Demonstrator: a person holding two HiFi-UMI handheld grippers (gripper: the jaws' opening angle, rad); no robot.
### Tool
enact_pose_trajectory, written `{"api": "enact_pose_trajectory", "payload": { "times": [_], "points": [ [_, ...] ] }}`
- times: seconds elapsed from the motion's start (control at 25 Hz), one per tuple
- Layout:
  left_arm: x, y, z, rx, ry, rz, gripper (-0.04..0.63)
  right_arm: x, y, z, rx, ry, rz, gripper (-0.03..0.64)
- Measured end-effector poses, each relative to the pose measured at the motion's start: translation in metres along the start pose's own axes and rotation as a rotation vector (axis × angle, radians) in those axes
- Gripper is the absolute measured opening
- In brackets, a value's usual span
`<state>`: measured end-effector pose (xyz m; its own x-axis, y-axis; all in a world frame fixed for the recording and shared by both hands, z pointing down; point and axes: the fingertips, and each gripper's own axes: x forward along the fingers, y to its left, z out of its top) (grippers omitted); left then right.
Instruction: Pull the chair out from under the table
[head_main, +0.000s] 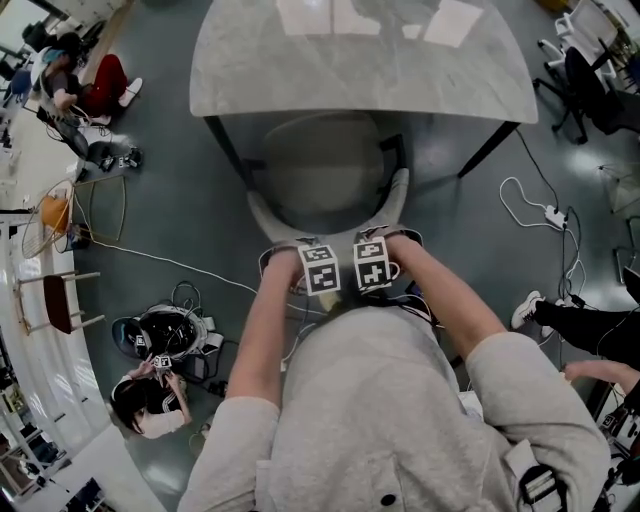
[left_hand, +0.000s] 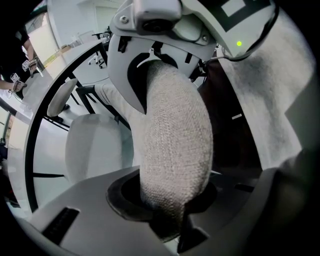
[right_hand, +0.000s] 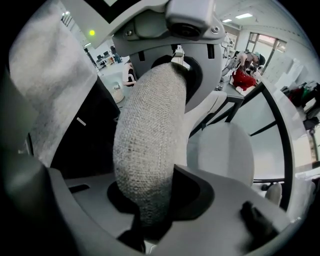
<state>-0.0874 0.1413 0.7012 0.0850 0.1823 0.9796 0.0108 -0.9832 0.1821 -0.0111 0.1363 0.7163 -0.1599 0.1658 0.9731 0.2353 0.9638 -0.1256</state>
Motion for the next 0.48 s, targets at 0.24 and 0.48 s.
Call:
{"api": "enact_pose_trajectory", "payload": {
  "times": [0.24,0.48],
  "points": [
    [0.002,-0.013,0.002,0.005,0.002,-0.003,0.135,0.002,0.013,0.0,0.005,0.002,-0.011,0.107],
    [0.007,-0.027,-0.004,0.021,0.006,-0.004,0.135,0.008,0.026,0.009,0.021,-0.003,-0.013,0.107]
  ]
}}
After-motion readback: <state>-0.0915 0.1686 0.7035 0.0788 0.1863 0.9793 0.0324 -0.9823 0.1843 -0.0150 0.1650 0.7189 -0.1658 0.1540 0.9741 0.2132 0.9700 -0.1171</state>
